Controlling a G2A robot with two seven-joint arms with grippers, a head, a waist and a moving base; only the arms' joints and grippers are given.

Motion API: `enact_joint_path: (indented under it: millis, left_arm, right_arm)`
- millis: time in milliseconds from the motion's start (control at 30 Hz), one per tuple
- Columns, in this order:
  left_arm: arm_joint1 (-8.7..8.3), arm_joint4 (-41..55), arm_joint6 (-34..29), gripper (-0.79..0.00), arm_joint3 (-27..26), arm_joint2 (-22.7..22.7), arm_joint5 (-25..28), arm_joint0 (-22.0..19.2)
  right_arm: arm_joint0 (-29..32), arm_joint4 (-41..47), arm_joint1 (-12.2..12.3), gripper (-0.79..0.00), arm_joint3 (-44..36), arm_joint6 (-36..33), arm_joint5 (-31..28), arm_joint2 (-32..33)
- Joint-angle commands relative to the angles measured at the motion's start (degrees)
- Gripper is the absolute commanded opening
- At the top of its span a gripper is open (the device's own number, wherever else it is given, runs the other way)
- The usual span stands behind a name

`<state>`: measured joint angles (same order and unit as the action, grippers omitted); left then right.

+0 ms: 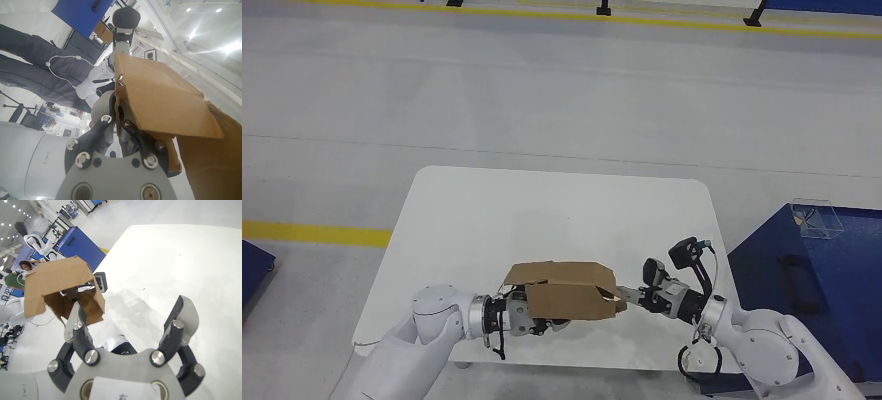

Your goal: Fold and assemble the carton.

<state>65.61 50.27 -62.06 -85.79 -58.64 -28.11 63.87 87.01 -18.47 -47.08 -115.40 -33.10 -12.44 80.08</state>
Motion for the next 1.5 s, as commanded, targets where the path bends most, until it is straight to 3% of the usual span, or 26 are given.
enact_joint_path:
  millis: [0, 300, 533, 700, 1200, 1467]
  left_arm:
    - [-0.04, 0.37, 0.26, -0.785, -0.24, -0.14, 0.23, 0.30]
    - [0.19, 3.35, 1.99, -0.785, 0.47, 0.06, -0.46, 0.25]
    - [0.36, 4.72, 2.31, -0.785, 1.26, 0.42, -0.37, 0.02]
    - [0.41, 4.75, 2.37, -0.785, 2.09, 0.79, -0.40, -0.14]
    - [0.69, 5.90, 4.89, -0.785, 4.76, 1.10, -1.43, -1.50]
    - [0.71, 5.23, 3.48, -0.785, 4.08, 1.69, -1.21, -2.00]
  right_arm:
    - [-0.66, 0.24, -0.17, 0.000, 0.39, -1.97, -0.23, -1.60]
    - [-3.58, -2.27, -1.32, 0.000, 3.17, -2.10, -0.43, -7.94]
    - [-4.05, 0.33, -1.55, 0.000, 4.14, -3.57, -2.32, -7.61]
    - [-3.85, 0.21, -1.86, 0.000, 4.05, -0.73, -2.13, -7.35]
    - [2.91, 2.44, -1.48, 0.000, -1.07, 1.03, -4.92, -0.07]
    - [-0.62, 3.19, -2.11, 0.000, -0.12, -0.96, -3.59, -2.93]
